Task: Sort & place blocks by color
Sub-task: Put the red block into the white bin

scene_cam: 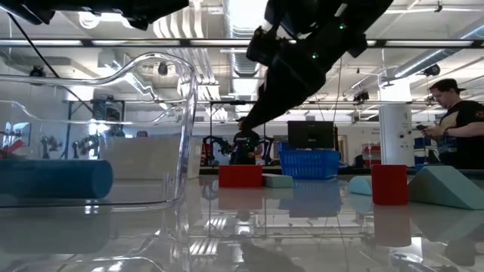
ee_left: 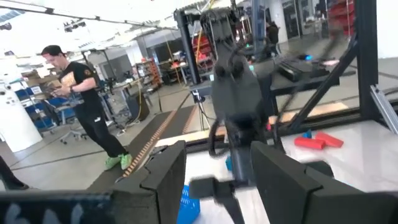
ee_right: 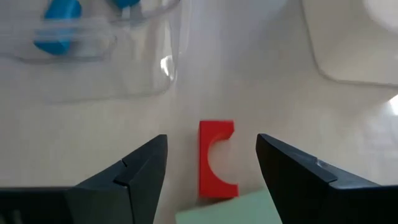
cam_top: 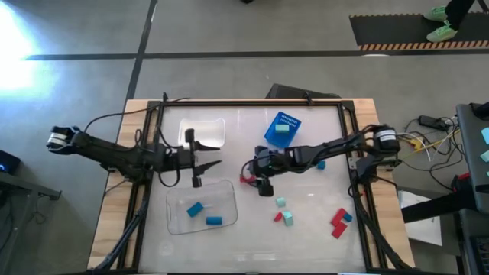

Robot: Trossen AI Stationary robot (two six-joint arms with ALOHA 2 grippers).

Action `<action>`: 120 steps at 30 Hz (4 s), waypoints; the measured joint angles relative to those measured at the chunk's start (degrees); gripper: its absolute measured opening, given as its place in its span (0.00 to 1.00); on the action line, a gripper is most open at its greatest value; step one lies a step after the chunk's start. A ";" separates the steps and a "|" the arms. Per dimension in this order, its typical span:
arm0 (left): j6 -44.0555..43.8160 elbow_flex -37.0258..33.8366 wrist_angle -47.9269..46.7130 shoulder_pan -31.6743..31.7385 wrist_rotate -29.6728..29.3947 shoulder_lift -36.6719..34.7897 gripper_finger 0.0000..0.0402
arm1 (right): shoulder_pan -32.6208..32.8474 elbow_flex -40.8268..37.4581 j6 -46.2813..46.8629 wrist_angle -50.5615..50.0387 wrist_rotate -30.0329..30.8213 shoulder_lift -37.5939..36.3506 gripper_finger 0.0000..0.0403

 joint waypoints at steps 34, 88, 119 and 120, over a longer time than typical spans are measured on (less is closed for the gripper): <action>0.00 -0.31 -0.21 0.00 -0.22 -0.97 0.41 | -0.88 1.36 -0.15 5.26 0.09 12.07 0.44; -4.55 2.95 25.42 1.00 -1.23 19.29 0.54 | -1.05 -17.34 -9.89 52.80 6.02 -13.75 0.27; -4.13 10.64 26.69 9.25 13.43 29.17 0.47 | -1.05 -17.48 -10.03 52.44 1.65 -13.73 0.27; -4.13 10.62 26.68 9.25 13.46 29.17 0.44 | -1.05 -17.48 -10.03 52.44 1.73 -13.73 0.27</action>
